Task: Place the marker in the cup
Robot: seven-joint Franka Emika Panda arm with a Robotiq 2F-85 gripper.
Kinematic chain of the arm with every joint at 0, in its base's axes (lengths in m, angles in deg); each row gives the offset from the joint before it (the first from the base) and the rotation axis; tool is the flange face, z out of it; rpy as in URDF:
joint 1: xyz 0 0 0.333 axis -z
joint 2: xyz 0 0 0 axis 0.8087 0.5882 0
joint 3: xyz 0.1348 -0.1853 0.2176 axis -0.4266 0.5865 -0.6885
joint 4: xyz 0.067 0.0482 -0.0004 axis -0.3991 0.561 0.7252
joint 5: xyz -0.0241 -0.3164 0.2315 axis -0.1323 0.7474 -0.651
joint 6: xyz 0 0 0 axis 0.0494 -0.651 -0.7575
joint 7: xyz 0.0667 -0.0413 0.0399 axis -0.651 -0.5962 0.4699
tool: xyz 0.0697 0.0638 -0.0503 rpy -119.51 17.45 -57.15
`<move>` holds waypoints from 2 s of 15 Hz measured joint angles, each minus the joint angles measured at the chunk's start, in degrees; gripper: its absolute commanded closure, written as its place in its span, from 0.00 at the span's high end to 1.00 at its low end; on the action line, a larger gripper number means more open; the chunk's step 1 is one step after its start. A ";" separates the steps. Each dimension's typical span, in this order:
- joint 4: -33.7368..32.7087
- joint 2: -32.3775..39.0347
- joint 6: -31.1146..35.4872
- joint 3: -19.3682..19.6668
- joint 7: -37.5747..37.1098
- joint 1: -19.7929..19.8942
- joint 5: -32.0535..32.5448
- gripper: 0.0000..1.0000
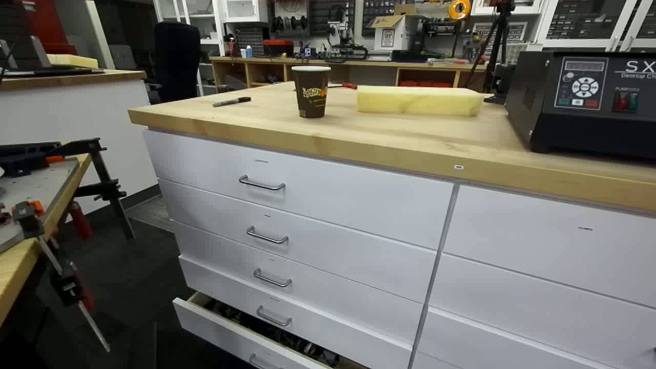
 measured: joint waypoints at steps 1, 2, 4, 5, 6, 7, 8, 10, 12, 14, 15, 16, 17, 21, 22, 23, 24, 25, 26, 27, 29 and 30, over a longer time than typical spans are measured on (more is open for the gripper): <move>0.00 0.00 0.01 0.01 0.00 0.00 0.00 1.00; 0.00 0.00 0.01 0.01 0.00 0.00 0.00 1.00; 0.00 0.00 0.02 0.01 0.00 0.00 0.00 1.00; 0.00 0.00 0.02 0.01 0.00 0.00 0.00 1.00; 0.00 0.00 0.02 0.01 0.00 0.00 0.00 1.00; 0.00 0.00 0.02 0.01 0.00 0.00 0.00 1.00; 0.00 0.00 0.02 0.01 0.00 0.00 0.00 1.00; 0.00 0.01 0.02 -0.01 0.00 0.00 -0.01 1.00; 0.09 0.04 0.01 -0.26 0.00 0.00 -0.08 1.00; 0.17 0.26 0.02 -0.85 0.00 -0.19 -0.17 1.00; 0.15 0.67 0.20 -1.16 0.04 -0.52 -0.39 1.00; 0.12 1.32 0.36 -1.59 0.12 -0.82 -0.65 1.00; 0.07 2.19 0.60 -2.01 0.34 -1.28 -0.99 1.00; 1.03 3.37 0.36 -3.93 2.29 -2.51 -1.34 1.00; 1.69 2.79 0.04 -4.38 2.75 -2.76 -1.34 1.00; 2.41 2.17 -0.31 -4.88 3.21 -2.99 -1.35 1.00; 3.31 1.32 -0.63 -5.35 3.69 -3.27 -1.37 1.00; 4.52 0.20 -0.87 -5.98 3.96 -3.70 -1.49 1.00; 5.82 -1.00 -1.05 -6.60 4.04 -4.26 -1.69 1.00; 7.37 -2.45 -1.17 -7.37 4.08 -4.96 -2.03 1.00; 10.78 -5.65 -1.33 -9.13 4.08 -6.64 -2.97 1.00; 12.67 -7.56 -1.33 -10.06 4.07 -7.60 -3.63 1.00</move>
